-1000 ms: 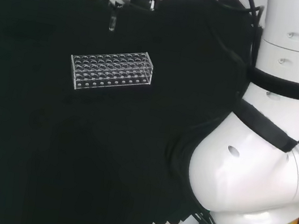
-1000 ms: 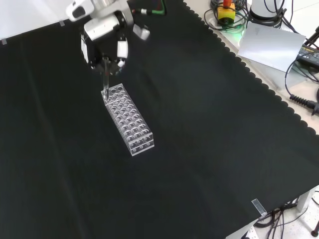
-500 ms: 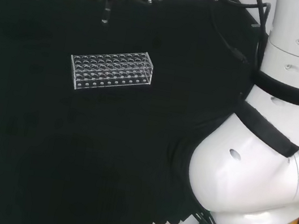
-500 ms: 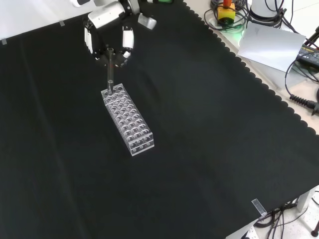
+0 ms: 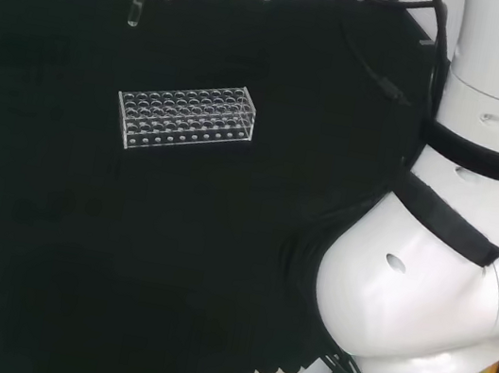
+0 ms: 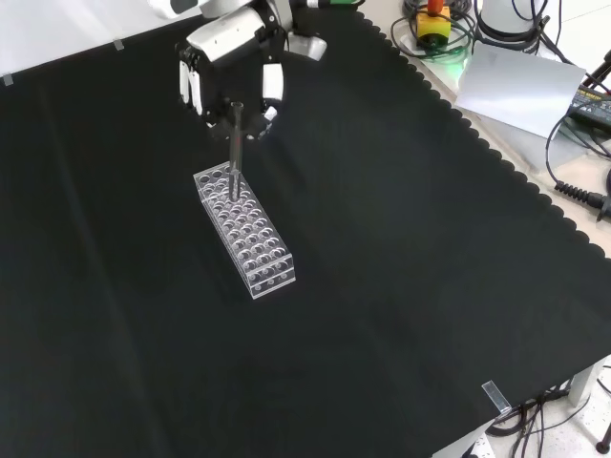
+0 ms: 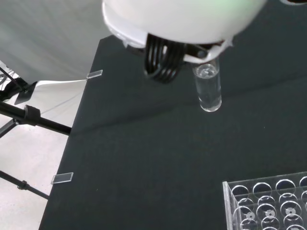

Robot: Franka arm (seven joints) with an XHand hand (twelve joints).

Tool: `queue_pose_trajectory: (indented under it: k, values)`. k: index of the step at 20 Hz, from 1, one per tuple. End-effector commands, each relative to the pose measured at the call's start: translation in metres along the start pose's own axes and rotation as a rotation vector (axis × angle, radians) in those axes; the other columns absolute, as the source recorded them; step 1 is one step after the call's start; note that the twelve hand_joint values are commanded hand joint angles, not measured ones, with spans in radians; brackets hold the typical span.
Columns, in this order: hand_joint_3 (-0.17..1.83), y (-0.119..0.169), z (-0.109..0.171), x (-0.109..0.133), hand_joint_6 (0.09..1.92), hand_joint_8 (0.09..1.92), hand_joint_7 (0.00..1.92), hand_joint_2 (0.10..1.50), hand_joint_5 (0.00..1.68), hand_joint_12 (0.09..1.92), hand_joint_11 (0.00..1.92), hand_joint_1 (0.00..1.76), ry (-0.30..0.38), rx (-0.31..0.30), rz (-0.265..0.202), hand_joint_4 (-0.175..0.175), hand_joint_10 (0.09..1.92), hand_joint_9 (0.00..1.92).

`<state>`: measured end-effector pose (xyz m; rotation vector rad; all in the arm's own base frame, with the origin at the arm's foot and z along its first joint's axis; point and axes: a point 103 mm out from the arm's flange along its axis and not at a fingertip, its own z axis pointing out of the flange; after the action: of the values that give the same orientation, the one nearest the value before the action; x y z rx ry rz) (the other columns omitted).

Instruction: Shake the test tube.

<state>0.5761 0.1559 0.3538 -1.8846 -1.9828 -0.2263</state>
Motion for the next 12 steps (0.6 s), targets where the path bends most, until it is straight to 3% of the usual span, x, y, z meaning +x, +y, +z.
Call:
queue_pose_trajectory:
  k: [1,12]
  values:
    - [0.81,-0.012,-0.015,-0.043,0.65,0.66,1.35,0.55,1.30,1.10,1.03,1.32,-0.045,-0.017,0.071,-0.175,0.60,1.56]
    - [0.82,-0.051,-0.067,-0.190,0.65,0.66,1.35,0.55,1.30,1.09,1.04,1.32,-0.181,-0.082,0.355,-0.175,0.60,1.55]
